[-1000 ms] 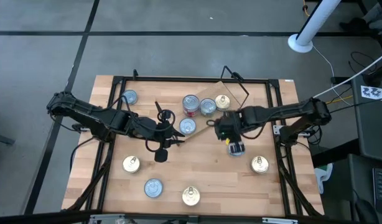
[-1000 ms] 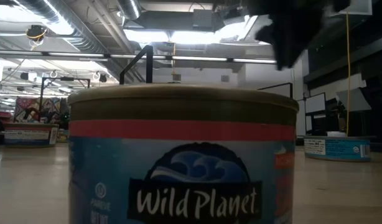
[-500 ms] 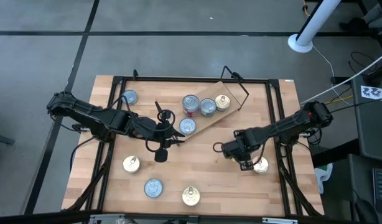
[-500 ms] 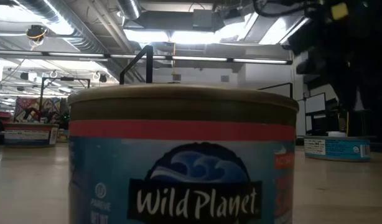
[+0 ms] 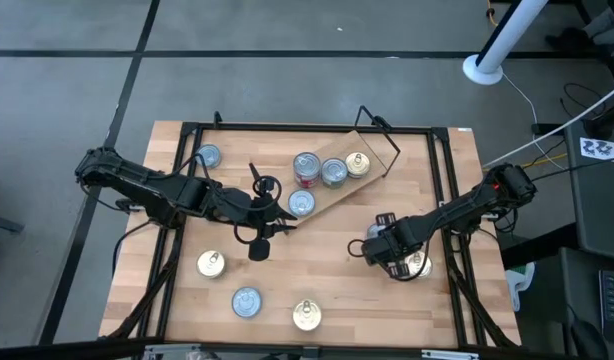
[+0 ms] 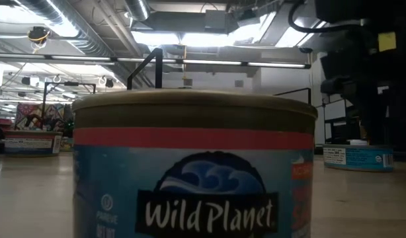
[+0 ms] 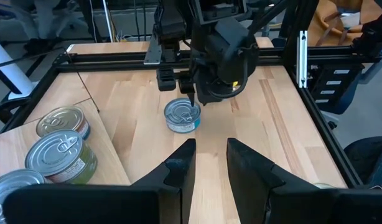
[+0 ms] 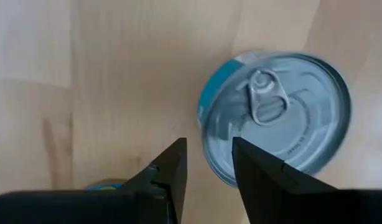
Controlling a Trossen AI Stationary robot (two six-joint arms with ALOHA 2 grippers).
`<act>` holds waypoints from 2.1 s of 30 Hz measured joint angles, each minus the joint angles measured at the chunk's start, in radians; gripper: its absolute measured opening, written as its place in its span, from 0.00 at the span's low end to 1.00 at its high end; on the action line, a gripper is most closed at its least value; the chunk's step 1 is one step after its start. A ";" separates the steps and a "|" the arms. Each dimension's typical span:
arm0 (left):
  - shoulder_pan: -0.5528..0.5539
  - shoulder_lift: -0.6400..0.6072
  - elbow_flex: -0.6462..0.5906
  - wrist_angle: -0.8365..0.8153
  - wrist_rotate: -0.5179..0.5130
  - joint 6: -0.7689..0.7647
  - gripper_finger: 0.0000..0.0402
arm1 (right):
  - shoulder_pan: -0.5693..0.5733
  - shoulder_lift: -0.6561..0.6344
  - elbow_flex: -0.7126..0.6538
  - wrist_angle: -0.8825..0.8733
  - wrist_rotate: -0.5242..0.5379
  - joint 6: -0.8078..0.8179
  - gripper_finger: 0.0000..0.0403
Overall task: Stack canned seafood by type on shelf
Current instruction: Stack the yellow and blue tuna can on the shelf on top of the other yellow and blue tuna can
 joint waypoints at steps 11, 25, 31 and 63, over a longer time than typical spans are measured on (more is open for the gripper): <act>0.000 0.000 0.000 0.000 0.000 0.000 0.21 | 0.000 0.017 0.000 0.057 -0.010 0.000 0.31; 0.000 0.000 0.000 0.000 0.000 -0.001 0.21 | -0.002 0.059 0.003 0.081 0.067 0.045 0.31; 0.000 0.000 0.000 0.000 0.000 -0.001 0.21 | -0.003 0.063 0.000 0.112 0.153 0.047 0.31; 0.000 0.000 0.000 0.001 0.000 0.000 0.21 | -0.003 0.116 0.002 0.158 0.301 0.044 0.01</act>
